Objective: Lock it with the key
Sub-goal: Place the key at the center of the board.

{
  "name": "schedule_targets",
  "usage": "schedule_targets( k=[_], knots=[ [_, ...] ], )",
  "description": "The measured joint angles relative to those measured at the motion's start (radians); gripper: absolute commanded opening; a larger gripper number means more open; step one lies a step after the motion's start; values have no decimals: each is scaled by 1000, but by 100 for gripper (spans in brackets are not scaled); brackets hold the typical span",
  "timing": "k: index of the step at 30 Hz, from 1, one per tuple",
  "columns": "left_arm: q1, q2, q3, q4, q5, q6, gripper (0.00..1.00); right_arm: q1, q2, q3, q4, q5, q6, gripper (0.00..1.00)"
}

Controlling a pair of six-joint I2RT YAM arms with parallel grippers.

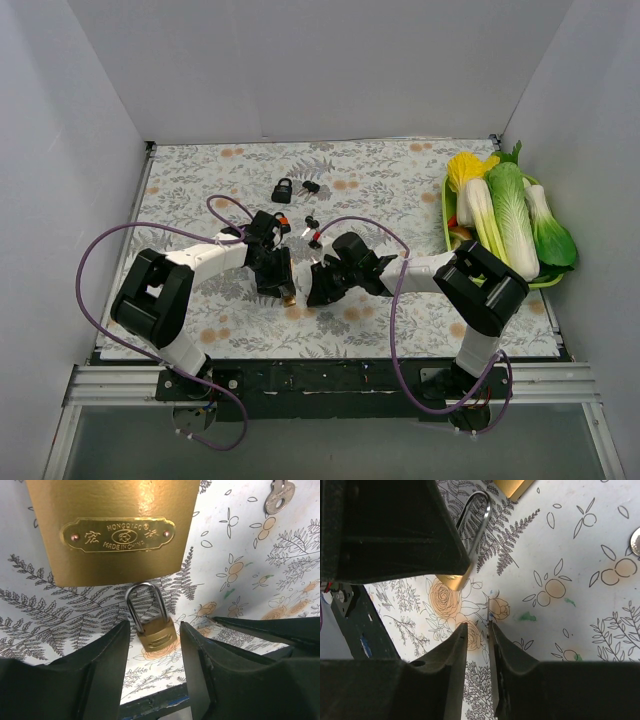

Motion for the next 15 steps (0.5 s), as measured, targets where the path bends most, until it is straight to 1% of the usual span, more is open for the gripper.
schedule_targets(
  k=[2, 3, 6, 10, 13, 15],
  knots=[
    [-3, 0, 2, 1, 2, -2, 50, 1, 0, 2, 0, 1, 2, 36],
    [-3, -1, 3, 1, 3, -2, 51, 1, 0, 4, 0, 2, 2, 41],
    [-5, -5, 4, -2, 2, -3, 54, 1, -6, 8, -5, 6, -1, 47],
    [-5, -19, 5, -24, -10, 5, 58, 1, -24, 13, -39, 20, -17, 54],
    [-4, -56, 8, -46, -26, 19, 64, 1, -43, 13, -65, 22, -36, 56],
    [-3, -109, 14, -51, -31, 32, 73, 1, -66, 13, -85, 23, -52, 61]
  ],
)
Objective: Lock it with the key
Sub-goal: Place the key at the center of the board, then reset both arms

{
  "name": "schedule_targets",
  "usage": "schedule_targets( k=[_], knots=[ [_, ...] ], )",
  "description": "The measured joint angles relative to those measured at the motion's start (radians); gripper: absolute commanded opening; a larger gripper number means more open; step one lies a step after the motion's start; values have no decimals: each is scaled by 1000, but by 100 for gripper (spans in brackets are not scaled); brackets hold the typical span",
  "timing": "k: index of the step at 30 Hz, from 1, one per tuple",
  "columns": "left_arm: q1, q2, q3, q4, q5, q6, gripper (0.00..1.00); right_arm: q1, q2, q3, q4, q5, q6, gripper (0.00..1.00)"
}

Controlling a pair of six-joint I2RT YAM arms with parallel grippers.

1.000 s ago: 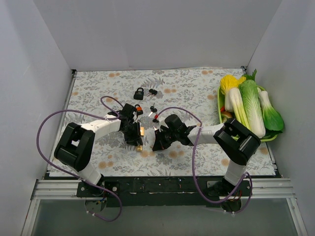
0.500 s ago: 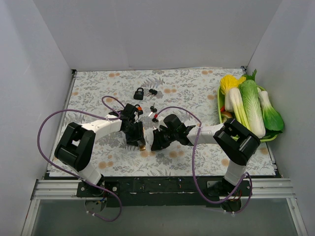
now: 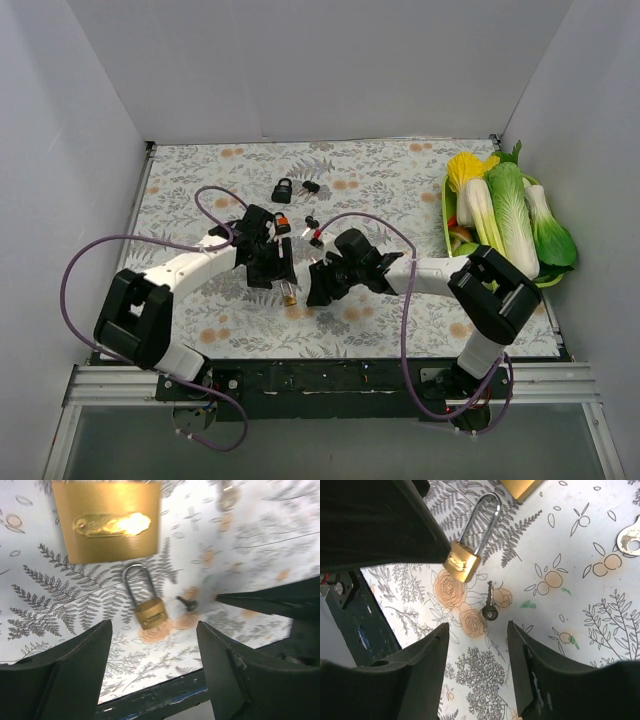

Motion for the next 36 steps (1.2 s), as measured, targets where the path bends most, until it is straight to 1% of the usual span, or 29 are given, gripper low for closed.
schedule_targets(
  k=[2, 3, 5, 7, 9, 11, 15, 18, 20, 22, 25, 28, 32, 36],
  knots=[
    [8, -58, 18, -2, 2, 14, 78, 0, -23, 1, -17, 1, -19, 63],
    [14, -88, 34, -2, 9, 24, 88, 0, -40, 3, -28, 5, -32, 67],
    [42, -135, 82, -1, 35, 50, 98, -2, -81, 19, -59, 10, -61, 72],
    [91, -150, 145, -8, 72, 75, 98, -10, -124, 50, -86, 14, -93, 79],
    [153, -126, 233, -29, 107, 99, 98, -28, -164, 101, -123, 20, -140, 87],
    [217, -66, 357, -72, 119, 130, 98, -65, -196, 160, -142, 29, -183, 89],
    [307, 108, 640, -153, 107, 196, 98, -195, -232, 284, -172, 51, -250, 91],
    [333, 232, 829, -205, 80, 240, 98, -328, -242, 356, -192, 69, -290, 93],
    [336, 290, 908, -221, 64, 267, 98, -420, -251, 382, -216, 84, -312, 93],
    [336, 334, 952, -232, 56, 290, 98, -506, -269, 390, -245, 100, -338, 93],
    [335, 359, 947, -231, 56, 311, 98, -610, -309, 377, -286, 116, -367, 94],
    [335, 348, 842, -185, 62, 324, 98, -677, -386, 285, -299, 128, -386, 94],
    [333, 340, 694, -147, 64, 333, 98, -700, -455, 162, -319, 120, -397, 95],
    [332, 330, 582, -125, 57, 335, 98, -701, -481, 101, -349, 103, -397, 95]
  ],
)
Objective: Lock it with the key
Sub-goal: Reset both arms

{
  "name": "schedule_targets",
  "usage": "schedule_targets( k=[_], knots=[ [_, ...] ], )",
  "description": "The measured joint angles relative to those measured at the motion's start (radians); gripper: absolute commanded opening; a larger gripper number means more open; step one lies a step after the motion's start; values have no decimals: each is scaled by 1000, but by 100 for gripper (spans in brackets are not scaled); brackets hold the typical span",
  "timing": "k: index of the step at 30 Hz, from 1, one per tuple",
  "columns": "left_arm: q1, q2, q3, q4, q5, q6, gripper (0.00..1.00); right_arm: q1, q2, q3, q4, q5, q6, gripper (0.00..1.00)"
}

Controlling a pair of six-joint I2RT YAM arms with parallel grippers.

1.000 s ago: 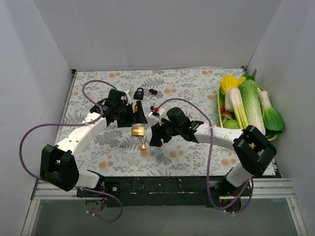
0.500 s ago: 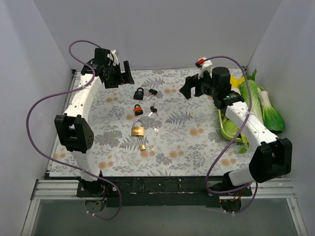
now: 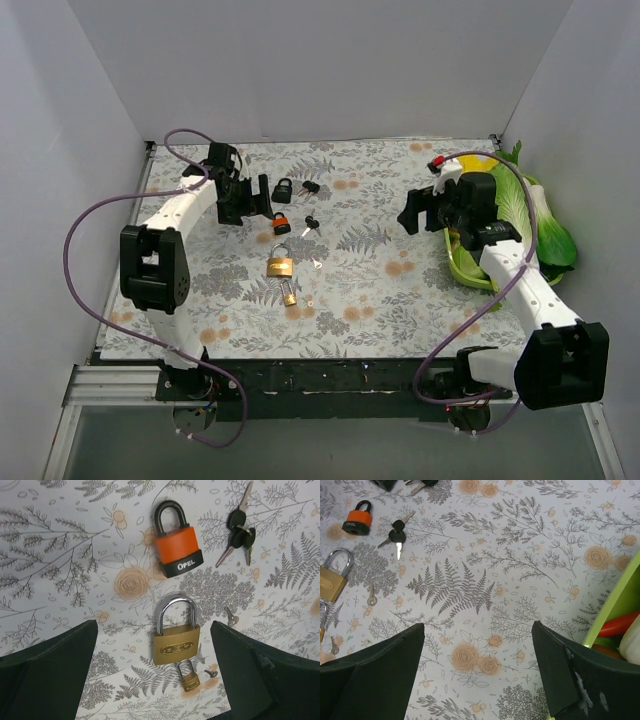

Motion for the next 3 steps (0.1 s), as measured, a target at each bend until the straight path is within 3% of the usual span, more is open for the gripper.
schedule_targets(
  k=[3],
  knots=[
    [0, -28, -37, 4, -5, -8, 98, 0, -5, -4, -6, -5, 1, 96]
  ],
)
